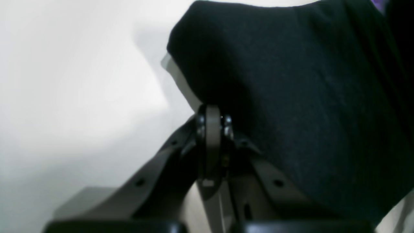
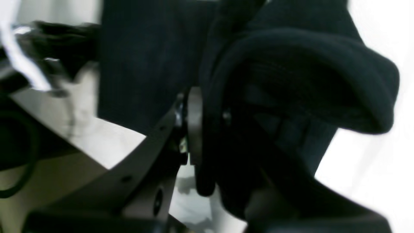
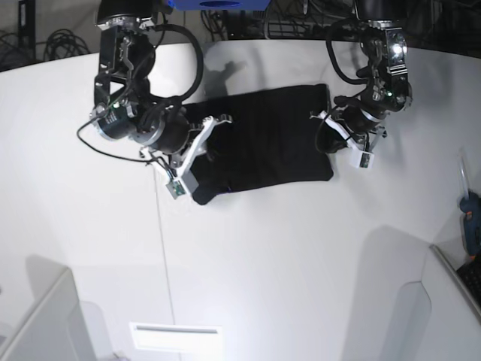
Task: Fold the T-shirt properly
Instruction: 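Grasp the shirt's other end with both grippers and lift it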
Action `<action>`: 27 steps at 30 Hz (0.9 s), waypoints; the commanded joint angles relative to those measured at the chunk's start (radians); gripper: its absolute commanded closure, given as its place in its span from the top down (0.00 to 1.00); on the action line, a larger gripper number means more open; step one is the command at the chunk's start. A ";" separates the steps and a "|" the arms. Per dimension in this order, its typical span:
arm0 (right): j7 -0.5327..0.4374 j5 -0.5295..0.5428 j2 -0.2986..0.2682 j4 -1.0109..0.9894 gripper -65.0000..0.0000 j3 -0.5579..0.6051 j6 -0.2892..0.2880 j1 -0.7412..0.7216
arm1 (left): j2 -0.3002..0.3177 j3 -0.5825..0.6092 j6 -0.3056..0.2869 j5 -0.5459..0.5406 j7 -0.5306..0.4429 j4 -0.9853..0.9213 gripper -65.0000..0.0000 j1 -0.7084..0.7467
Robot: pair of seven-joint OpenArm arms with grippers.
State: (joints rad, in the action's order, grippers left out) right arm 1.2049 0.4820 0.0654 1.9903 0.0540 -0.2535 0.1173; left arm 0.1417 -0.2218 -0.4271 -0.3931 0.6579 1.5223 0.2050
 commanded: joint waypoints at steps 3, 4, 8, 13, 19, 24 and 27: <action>-0.018 0.014 0.027 0.020 0.00 0.033 -0.005 0.000 | 0.006 0.000 0.014 0.043 0.056 -0.002 0.00 0.009; -0.018 0.014 0.035 0.020 0.00 0.043 -0.005 0.002 | 0.006 0.000 0.014 0.043 0.056 -0.002 0.00 0.009; -0.020 0.016 0.041 0.020 0.00 0.089 -0.005 0.002 | 0.005 0.000 0.014 0.043 0.056 -0.002 0.00 0.009; -0.020 0.016 0.055 0.020 0.00 0.122 -0.004 0.003 | 0.009 0.000 0.014 0.043 0.056 -0.002 0.00 0.009; -0.021 0.100 0.067 0.020 0.00 0.140 0.021 -0.003 | 0.011 0.000 0.014 0.043 0.056 -0.002 0.00 0.023; -0.083 0.120 0.067 0.014 0.00 0.180 0.079 0.002 | 0.006 0.002 0.014 0.043 0.056 -0.004 0.00 0.030; -0.119 0.119 0.067 0.007 0.00 0.217 0.079 0.002 | 0.003 0.002 0.014 0.043 0.056 -0.004 0.00 0.032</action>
State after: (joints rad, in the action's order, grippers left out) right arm 1.1126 0.5777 0.1223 1.9869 0.2695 -0.1711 0.1287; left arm 0.1436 -0.2218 -0.4271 -0.3969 0.6418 1.5249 0.2222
